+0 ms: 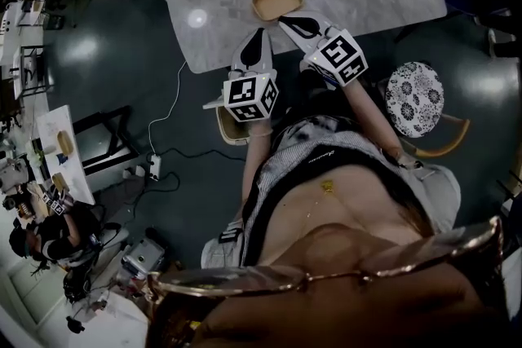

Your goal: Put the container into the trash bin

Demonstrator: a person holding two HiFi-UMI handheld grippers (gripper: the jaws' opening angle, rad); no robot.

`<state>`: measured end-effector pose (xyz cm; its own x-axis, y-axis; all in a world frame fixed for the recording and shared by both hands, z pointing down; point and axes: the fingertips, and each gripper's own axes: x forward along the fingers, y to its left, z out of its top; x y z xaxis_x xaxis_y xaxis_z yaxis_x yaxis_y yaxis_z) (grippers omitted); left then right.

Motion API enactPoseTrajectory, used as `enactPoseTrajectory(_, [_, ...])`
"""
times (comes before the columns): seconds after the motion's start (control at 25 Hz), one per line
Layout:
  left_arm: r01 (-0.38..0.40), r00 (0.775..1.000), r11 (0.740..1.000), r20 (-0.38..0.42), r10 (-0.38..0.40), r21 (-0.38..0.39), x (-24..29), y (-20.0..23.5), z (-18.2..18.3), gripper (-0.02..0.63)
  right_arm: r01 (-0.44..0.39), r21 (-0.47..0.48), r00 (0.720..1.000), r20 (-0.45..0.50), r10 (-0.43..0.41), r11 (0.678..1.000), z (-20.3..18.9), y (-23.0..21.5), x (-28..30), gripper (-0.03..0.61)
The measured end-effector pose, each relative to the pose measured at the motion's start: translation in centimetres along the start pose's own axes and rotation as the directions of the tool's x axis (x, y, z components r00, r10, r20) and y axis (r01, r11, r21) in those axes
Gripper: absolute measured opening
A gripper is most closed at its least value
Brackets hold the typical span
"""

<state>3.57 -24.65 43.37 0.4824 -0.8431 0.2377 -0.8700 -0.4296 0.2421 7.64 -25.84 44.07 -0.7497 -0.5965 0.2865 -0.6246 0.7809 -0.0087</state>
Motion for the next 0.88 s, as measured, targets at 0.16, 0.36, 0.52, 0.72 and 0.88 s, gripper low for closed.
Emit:
enactPoseTrajectory(0.16, [-0.012, 1.0, 1.0, -0.002, 0.012, -0.002, 2.3, 0.5, 0.8, 0.0, -0.029, 0.01, 1.0, -0.008, 0.029, 1.0, 0.0, -2.1, 1.5, 0.026])
enactPoseTrajectory(0.36, [-0.052, 0.999, 0.999, -0.017, 0.052, -0.006, 3.4, 2.2, 0.7, 0.0, -0.074, 0.01, 0.997, -0.029, 0.074, 0.997, -0.4, -2.9, 3.6, 0.026])
enactPoseTrajectory(0.52, [-0.08, 0.997, 0.997, -0.025, 0.079, -0.017, 3.8, 3.2, 0.9, 0.0, -0.104, 0.003, 0.993, -0.053, 0.104, 0.995, -0.3, -3.3, 4.8, 0.026])
enactPoseTrajectory(0.72, [-0.115, 0.993, 0.993, -0.033, 0.114, -0.037, 4.4, 4.4, 0.7, 0.0, -0.138, -0.04, 0.984, -0.123, 0.132, 0.99, -2.0, -4.1, 6.6, 0.026])
enactPoseTrajectory(0.88, [-0.141, 0.989, 0.989, -0.037, 0.14, -0.051, 3.8, 4.6, -0.1, 0.0, -0.173, -0.085, 0.968, -0.197, 0.153, 0.981, -4.3, -3.9, 7.5, 0.026])
